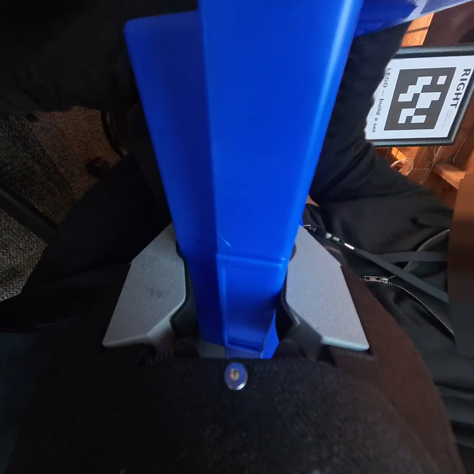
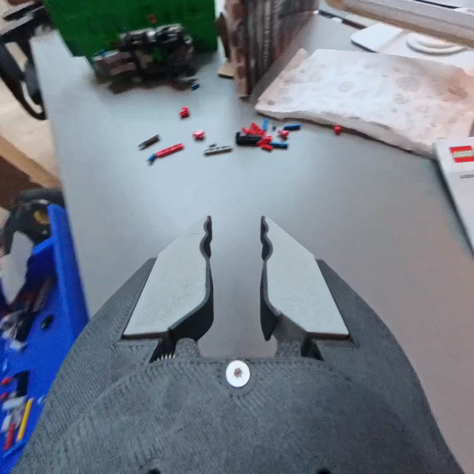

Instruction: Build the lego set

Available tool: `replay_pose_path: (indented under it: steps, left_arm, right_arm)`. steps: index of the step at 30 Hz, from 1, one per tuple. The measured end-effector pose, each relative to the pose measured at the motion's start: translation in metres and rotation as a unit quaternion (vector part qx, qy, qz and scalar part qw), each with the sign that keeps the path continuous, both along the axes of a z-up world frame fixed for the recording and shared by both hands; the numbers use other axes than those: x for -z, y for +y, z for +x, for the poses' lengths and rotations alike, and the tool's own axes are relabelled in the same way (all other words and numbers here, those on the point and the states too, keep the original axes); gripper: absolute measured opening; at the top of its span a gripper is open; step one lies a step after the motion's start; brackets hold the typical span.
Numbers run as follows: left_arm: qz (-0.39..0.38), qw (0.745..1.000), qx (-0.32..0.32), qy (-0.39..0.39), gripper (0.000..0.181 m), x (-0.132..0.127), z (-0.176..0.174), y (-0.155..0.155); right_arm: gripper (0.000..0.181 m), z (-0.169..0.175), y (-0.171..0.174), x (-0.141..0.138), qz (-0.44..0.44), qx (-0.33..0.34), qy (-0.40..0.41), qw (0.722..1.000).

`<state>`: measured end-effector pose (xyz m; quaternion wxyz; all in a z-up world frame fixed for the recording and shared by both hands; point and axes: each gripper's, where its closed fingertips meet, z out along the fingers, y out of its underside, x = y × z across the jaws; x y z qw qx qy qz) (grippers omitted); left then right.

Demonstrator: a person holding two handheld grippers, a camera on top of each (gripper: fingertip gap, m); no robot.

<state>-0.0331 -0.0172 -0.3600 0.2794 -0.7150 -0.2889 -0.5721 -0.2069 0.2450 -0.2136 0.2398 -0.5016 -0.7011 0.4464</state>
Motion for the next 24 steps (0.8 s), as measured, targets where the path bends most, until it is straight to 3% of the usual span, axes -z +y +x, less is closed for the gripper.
replay_pose_path:
  steps: [5, 9, 17, 19, 21, 23, 24]
  left_arm:
    - [-0.002, 1.000, -0.006, -0.010, 0.075, 0.006, -0.013, -0.002]
    - [0.003, 1.000, -0.009, -0.011, 0.075, 0.008, -0.020, -0.007]
    - [0.013, 1.000, -0.024, 0.017, 0.075, 0.002, -0.030, -0.014]
    - [0.006, 1.000, -0.020, 0.016, 0.075, 0.003, -0.025, -0.016]
    - [0.001, 1.000, -0.015, 0.010, 0.075, 0.006, -0.019, -0.017]
    - [-0.001, 1.000, -0.016, 0.004, 0.075, 0.007, -0.017, -0.016]
    - [-0.002, 1.000, -0.017, 0.003, 0.075, 0.008, -0.018, -0.016]
  right_arm:
    - [0.040, -0.123, 0.053, 0.002, 0.025, 0.041, 0.002, 0.999]
    - [0.053, -0.188, 0.078, 0.023, 0.061, 0.064, -0.021, 0.996]
    - [0.066, -0.222, 0.081, 0.002, 0.120, 0.037, 0.061, 0.990]
    - [0.090, -0.226, 0.070, -0.001, 0.083, 0.010, 0.041, 0.996]
    - [0.097, -0.235, 0.077, 0.004, 0.080, 0.040, -0.005, 0.996]
    - [0.110, -0.239, 0.084, 0.024, 0.079, 0.058, -0.073, 0.993]
    - [0.108, -0.239, 0.084, 0.038, 0.081, 0.051, -0.104, 0.990]
